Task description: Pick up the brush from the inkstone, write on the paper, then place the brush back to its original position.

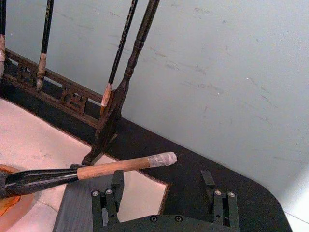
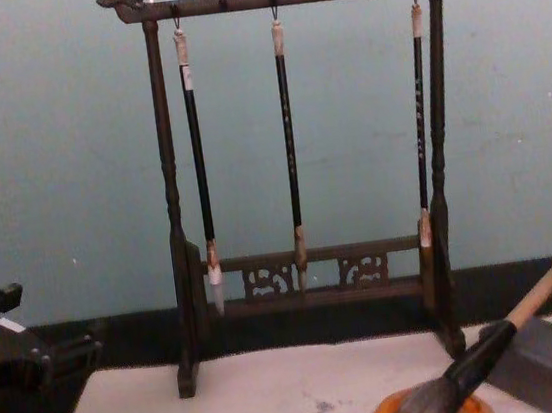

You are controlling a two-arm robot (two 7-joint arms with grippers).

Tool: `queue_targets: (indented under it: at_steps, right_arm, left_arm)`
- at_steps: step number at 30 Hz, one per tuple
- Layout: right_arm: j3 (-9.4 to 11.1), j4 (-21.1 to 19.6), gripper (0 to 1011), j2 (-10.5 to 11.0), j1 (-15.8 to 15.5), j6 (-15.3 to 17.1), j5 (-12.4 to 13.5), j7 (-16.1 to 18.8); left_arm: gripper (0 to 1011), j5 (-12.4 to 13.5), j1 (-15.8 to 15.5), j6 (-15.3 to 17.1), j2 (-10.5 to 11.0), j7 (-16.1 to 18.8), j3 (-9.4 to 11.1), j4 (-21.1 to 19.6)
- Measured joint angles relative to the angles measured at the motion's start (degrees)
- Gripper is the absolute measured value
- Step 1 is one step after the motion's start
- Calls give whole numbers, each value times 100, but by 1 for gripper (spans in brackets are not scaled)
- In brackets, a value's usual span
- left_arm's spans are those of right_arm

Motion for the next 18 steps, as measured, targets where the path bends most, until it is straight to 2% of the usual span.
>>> queue_targets:
  at_steps: [18]
  right_arm:
    - [0,0,1000,0,0,0,-2,0]
  left_arm:
    - [1010,0,0,0,0,0,0,0]
